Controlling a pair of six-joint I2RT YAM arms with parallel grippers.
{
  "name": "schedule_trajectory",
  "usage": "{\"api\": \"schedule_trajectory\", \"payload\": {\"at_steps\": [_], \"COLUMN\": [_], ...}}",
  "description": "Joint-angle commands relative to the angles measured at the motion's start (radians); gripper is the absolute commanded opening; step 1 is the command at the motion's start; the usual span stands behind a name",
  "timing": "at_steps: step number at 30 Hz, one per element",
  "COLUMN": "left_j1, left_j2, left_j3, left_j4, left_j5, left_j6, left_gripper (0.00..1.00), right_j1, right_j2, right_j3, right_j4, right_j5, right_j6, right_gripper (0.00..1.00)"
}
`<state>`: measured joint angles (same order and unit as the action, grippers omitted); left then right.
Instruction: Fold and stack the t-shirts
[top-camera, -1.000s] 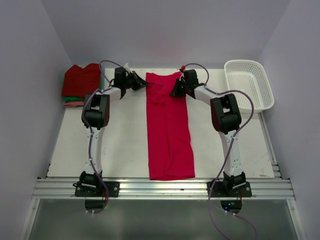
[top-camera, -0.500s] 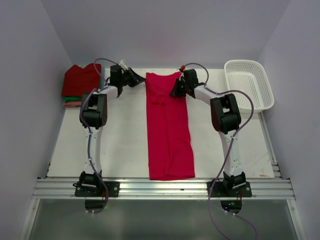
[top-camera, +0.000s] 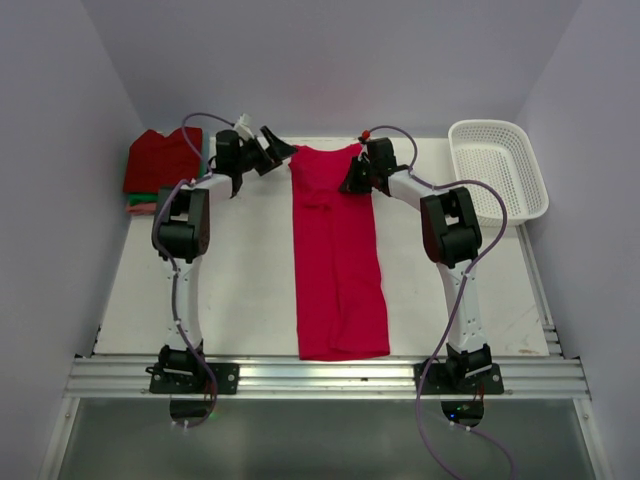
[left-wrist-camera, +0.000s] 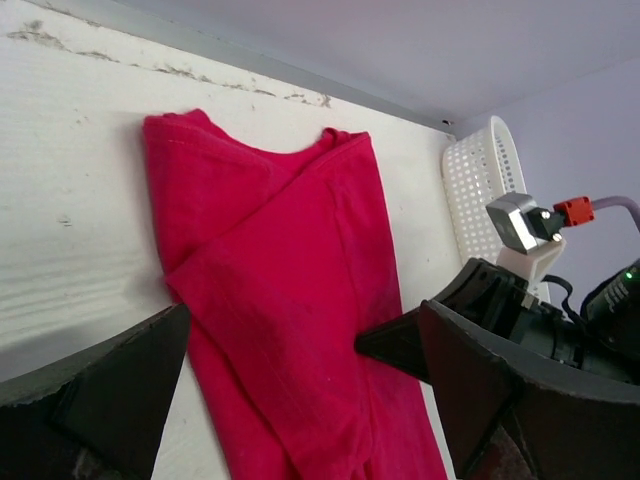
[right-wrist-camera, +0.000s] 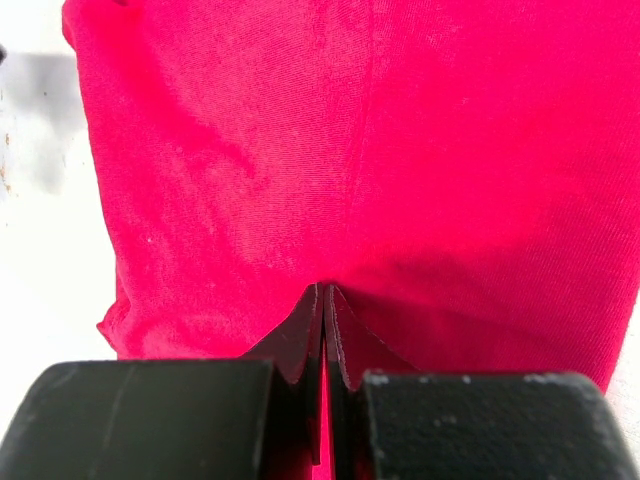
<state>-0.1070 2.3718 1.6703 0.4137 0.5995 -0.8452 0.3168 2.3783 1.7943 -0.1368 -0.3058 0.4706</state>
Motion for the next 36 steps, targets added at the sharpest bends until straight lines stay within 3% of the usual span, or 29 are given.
{"api": "schedule_trajectory", "payload": {"at_steps": [1,3,6,7,15,25,32,36], "left_j1": [-0.031,-0.042,-0.062,-0.065,-0.112,-0.142,-0.143,-0.140], "left_j2": [-0.105,-0.085,-0.045,-0.034,0.032,0.024,-0.006,-0.135], "left_j3": [-0.026,-0.027,-0.037,-0.029,0.000,-0.130,-0.150,-0.207], "left_j4": [0.126,0.149,0.267,0.290,0.122,-0.231,-0.236,-0.060], "left_j5": [0.077,0.115,0.187,0.200,0.134,-0.072,-0.080,-0.052], "left_j6": [0.034,0.008,-0.073,-0.096,-0.066,0.035,0.095,0.123], "left_gripper": [1.00,0.96,0.45,0.00,0.00,0.00,0.00,0.00], "right_j1": [-0.004,-0.004,-0.004,-0.005,-0.005,-0.004,-0.004,-0.004], "right_j2": [0.053,0.050,0.045,0.042,0.035,0.025,-0.001,-0.053], "right_j3": [-0.006,-0.007,-0.012,-0.015,-0.023,-0.035,-0.052,-0.093], "right_j4": [-0.067,-0.066,-0.066,-0.066,-0.058,-0.047,-0.043,0.000], "right_j5": [0.053,0.051,0.051,0.051,0.053,0.056,0.063,0.054], "right_j6": [-0.033,-0.033,-0.032,-0.032,-0.030,-0.020,-0.018,-0.024], "right_gripper": [0.00,0.00,0.00,0.00,0.00,0.00,0.00,0.00]}}
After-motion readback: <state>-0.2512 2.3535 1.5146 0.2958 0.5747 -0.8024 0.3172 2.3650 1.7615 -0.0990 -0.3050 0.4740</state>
